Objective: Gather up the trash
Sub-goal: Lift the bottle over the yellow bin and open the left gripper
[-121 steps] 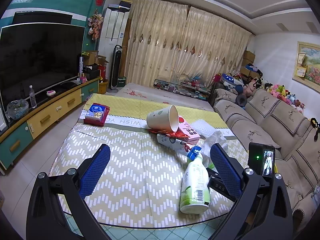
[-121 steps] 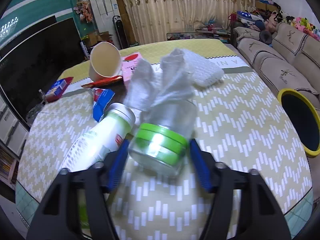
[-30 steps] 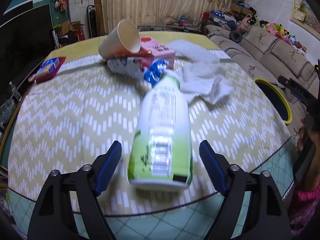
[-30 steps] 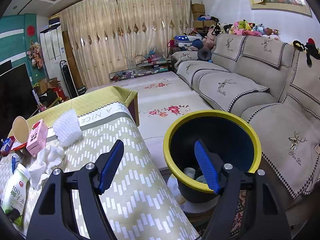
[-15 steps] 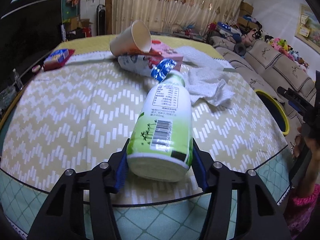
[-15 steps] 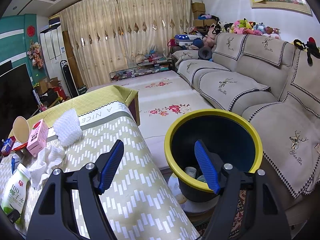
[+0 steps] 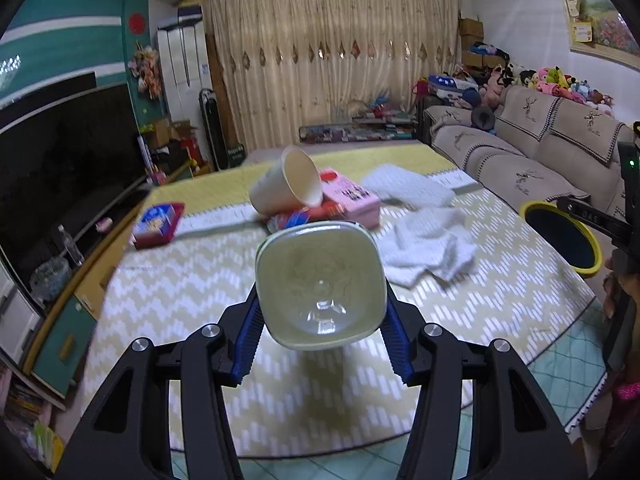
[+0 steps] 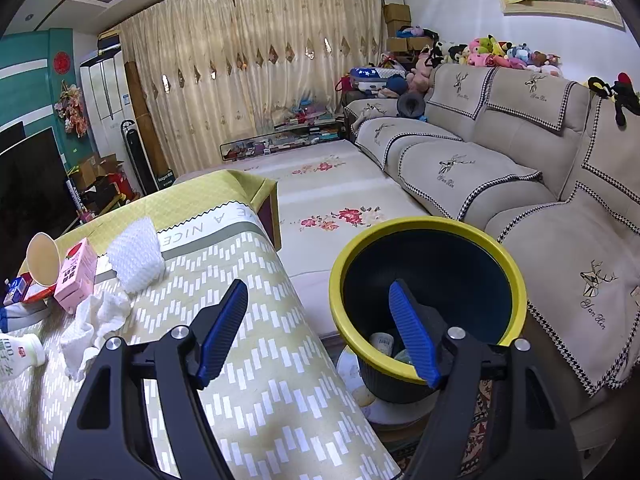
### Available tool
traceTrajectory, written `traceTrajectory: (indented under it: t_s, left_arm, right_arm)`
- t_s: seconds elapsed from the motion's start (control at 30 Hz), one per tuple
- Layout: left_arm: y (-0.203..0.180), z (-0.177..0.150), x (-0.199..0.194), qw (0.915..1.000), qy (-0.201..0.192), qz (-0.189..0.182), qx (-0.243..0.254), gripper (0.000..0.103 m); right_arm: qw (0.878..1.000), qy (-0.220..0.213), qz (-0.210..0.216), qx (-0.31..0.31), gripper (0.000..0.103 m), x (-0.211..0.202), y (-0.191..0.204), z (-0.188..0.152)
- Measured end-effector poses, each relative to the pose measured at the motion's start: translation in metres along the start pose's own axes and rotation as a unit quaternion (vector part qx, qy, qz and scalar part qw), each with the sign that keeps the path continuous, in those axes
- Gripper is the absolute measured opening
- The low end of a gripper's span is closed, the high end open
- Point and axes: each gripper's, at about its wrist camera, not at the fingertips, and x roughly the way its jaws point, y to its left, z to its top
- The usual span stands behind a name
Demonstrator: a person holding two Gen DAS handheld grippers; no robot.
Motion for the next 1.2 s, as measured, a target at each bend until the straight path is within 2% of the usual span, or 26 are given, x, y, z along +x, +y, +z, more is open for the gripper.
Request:
traceTrajectory:
  t_s: [0.13, 0.23, 0.43, 0.6, 0.9, 1.03, 1.2]
  left_arm:
    - [0.007, 0.009, -0.007, 0.9995, -0.026, 0.015, 0.001, 0.052]
    - [0.011, 0.016, -0.008, 0.9994, -0.032, 0.013, -0.003, 0.052]
    - [0.01, 0.018, -0.015, 0.9993, -0.035, -0.002, -0.009, 0.052]
    - [-0.001, 0.027, -0.019, 0.9986, -0.041, -0.032, -0.01, 0.052]
    - [-0.055, 0.068, -0.006, 0.9902, -0.045, -0.132, 0.011, 0.052]
    - [-0.097, 0.092, 0.003, 0.9817, -0.047, -0.182, 0.033, 0.052]
    - [-0.162, 0.122, 0.02, 0.9656, -0.037, -0.25, 0.06, 0.052]
  right_arm:
    - [1.0, 0.001, 0.0, 0.0, 0.069, 0.0, -0.001, 0.0]
    - [1.0, 0.001, 0.001, 0.001, 0.069, 0.0, -0.001, 0.0]
    - [1.0, 0.002, 0.002, 0.001, 0.069, 0.0, -0.001, 0.001]
    - [1.0, -0.013, 0.013, 0.002, 0.069, -0.004, -0.003, 0.0]
    - [0.999, -0.036, 0.0, 0.029, 0.069, -0.03, -0.041, 0.015]
    - [0.998, -0.049, -0.016, 0.044, 0.069, -0.041, -0.068, 0.019]
    - [0.995, -0.051, -0.039, 0.071, 0.069, -0.044, -0.105, 0.018]
